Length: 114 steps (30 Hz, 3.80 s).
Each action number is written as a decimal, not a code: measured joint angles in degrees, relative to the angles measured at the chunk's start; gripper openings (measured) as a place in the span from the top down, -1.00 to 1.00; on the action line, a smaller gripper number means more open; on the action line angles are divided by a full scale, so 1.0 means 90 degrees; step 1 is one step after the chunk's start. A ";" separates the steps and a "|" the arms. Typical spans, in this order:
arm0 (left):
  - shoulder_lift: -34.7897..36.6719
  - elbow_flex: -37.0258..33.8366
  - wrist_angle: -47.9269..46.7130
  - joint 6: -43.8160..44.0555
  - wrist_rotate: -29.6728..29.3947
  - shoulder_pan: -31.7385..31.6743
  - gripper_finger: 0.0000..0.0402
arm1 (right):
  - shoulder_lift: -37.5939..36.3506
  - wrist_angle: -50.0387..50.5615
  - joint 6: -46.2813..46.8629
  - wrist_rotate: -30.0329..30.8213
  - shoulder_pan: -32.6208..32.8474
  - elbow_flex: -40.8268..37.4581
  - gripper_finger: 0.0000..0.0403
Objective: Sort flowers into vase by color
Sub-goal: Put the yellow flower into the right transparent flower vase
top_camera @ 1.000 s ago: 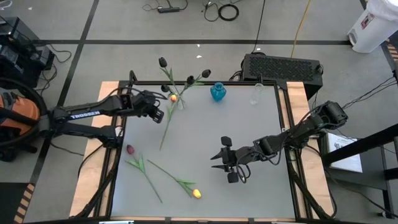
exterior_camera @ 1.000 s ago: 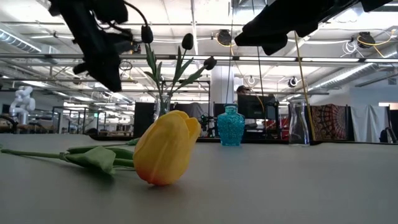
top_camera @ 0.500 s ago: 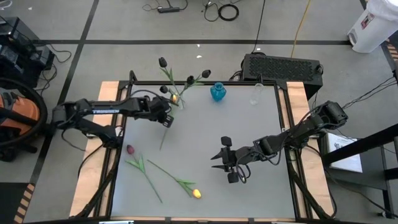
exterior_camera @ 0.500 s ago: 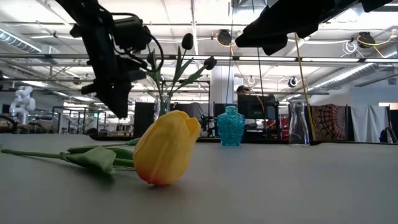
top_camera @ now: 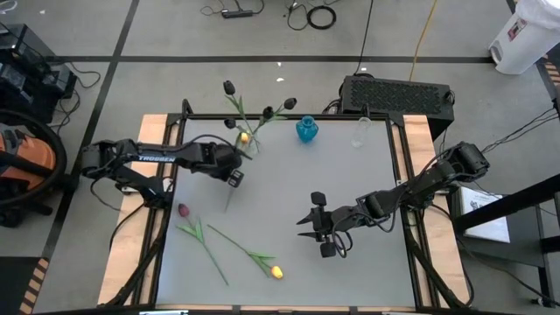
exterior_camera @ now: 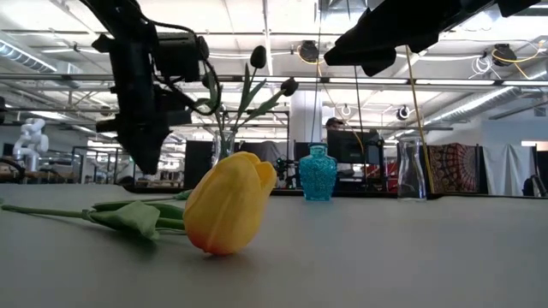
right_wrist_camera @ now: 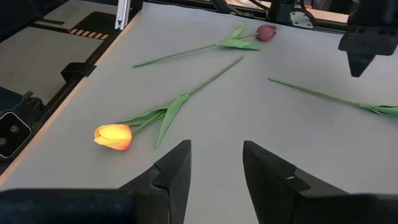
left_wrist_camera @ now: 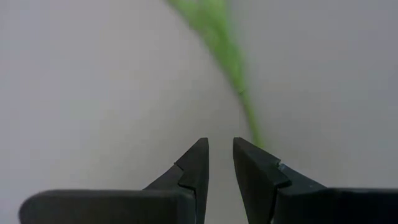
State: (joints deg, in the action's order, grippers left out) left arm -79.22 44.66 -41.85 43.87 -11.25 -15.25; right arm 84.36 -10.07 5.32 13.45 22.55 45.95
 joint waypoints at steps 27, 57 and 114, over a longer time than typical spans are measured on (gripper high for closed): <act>0.0000 0.0000 0.0150 0.1920 -0.0455 0.1054 0.60 | 0.0000 0.0002 -0.0049 0.0000 0.0000 0.0000 0.32; -0.0452 0.0002 0.0349 0.3134 -0.0558 0.2192 0.60 | 0.0000 0.0010 -0.0119 -0.0002 0.0001 0.0000 0.32; -0.1406 0.0024 0.0241 0.3367 -0.0276 0.2210 0.61 | 0.0000 0.0010 -0.0137 -0.0002 0.0000 0.0005 0.32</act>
State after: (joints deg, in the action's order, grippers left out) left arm -91.88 44.88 -39.68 74.17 -13.74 4.64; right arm 84.36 -9.98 4.09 13.43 22.55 46.00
